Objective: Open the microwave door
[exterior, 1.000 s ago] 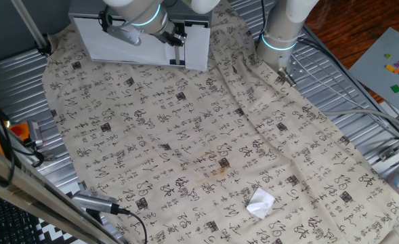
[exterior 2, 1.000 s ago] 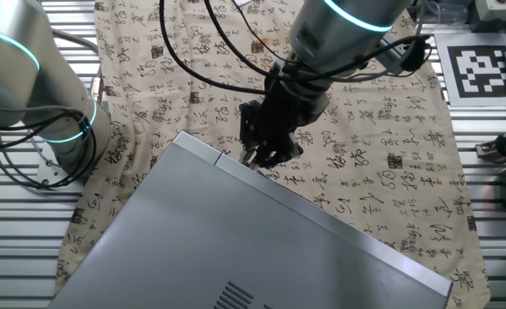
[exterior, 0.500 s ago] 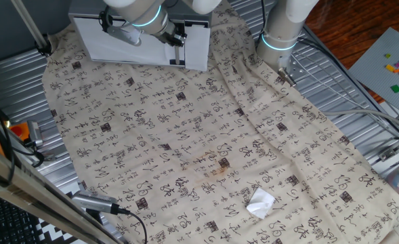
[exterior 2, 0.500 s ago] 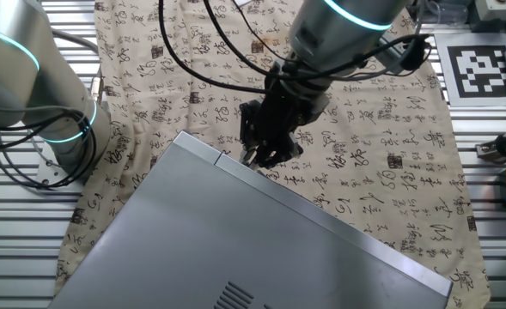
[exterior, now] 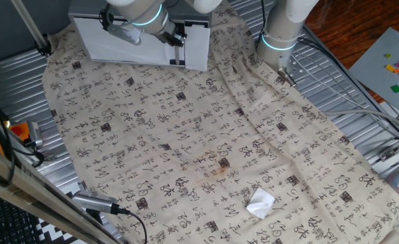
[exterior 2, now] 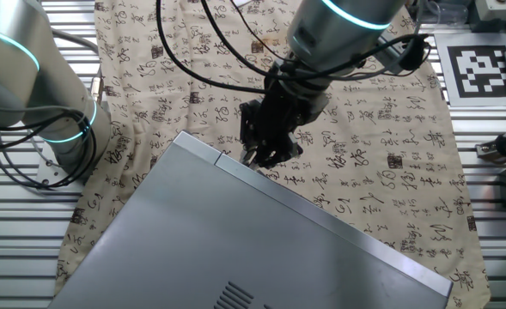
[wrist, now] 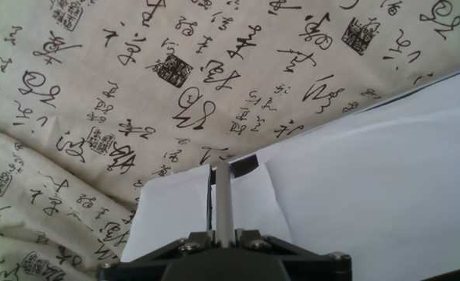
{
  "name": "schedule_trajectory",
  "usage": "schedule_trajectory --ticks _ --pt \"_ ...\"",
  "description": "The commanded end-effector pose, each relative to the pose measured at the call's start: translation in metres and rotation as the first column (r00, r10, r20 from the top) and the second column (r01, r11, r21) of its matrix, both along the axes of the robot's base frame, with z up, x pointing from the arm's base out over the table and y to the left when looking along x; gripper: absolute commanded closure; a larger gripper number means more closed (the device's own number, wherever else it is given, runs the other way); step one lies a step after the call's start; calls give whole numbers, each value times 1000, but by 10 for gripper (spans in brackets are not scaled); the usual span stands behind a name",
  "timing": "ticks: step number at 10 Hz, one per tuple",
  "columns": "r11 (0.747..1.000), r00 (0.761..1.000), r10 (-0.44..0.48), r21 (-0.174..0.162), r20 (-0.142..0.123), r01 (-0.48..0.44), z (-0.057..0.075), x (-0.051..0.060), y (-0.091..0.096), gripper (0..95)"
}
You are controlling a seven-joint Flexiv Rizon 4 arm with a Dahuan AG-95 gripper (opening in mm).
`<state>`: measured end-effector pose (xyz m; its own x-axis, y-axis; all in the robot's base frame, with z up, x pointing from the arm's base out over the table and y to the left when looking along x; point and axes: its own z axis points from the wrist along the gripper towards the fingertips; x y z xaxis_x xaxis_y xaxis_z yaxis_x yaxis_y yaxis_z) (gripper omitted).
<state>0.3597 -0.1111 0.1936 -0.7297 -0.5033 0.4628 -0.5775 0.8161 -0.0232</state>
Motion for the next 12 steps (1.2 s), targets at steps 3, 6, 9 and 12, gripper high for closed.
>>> schedule_trajectory --ticks 3,6,9,12 --pt "1000 1000 -15 -1 3 15 2 12 5 950" --pt "994 996 -88 63 17 87 2 18 12 950" --pt "988 990 -137 73 36 135 -4 30 24 950" --pt "971 972 -224 98 72 217 13 60 32 950"
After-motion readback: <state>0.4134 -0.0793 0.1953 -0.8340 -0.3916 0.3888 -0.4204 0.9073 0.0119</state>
